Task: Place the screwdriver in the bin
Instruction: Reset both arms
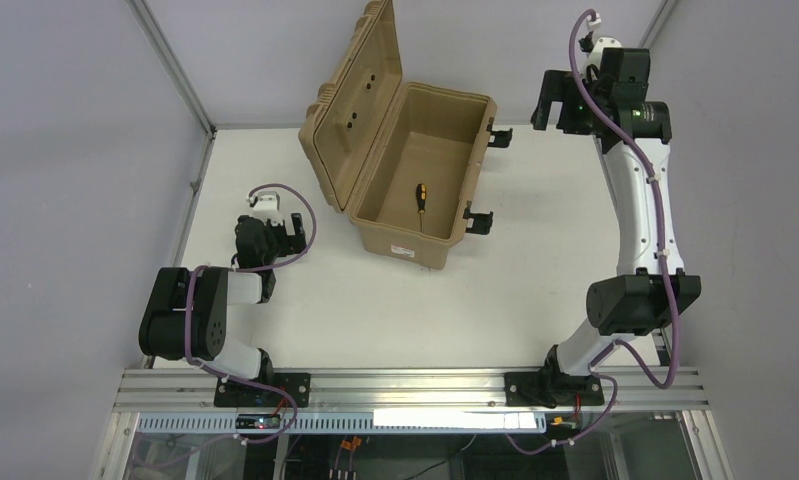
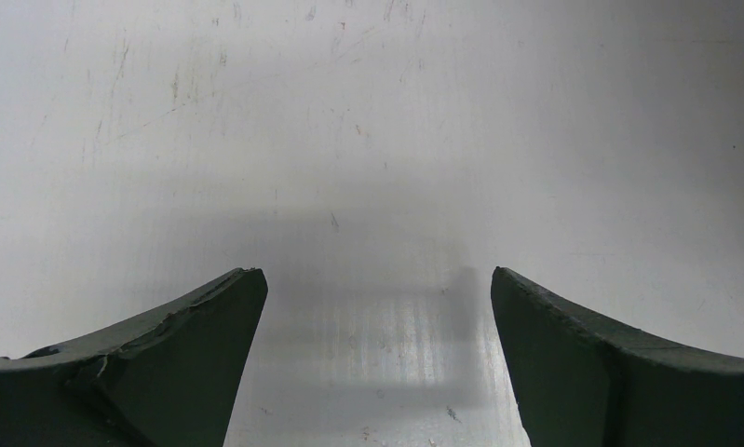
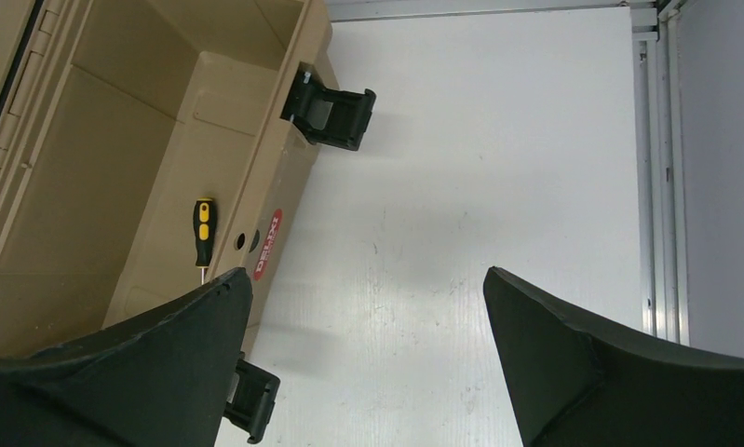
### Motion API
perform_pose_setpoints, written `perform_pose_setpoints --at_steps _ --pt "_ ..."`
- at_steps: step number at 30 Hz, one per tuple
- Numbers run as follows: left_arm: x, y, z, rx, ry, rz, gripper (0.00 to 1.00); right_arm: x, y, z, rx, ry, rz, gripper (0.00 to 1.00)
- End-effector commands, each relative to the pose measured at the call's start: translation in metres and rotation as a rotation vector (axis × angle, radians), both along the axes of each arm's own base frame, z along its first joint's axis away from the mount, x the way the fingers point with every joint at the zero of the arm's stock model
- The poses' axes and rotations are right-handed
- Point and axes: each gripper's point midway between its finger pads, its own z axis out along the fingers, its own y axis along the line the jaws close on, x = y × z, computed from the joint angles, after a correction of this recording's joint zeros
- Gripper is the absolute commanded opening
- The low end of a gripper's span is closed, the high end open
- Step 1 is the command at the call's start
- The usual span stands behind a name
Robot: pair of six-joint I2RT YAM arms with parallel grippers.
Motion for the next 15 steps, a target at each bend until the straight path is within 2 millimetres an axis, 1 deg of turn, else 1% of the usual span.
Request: perform_pose_setpoints --at_steps 1,15 --pt "0.0061 0.0015 0.0112 -0.012 -0.043 0.002 0.99 -0.0007 0.0112 0.0134 0.024 -0.045 0.053 0.99" --pt "0.0061 0.0017 0.011 -0.012 -0.043 0.003 0.99 0.0018 0.0075 0.012 0.012 -0.053 0.035 0.99"
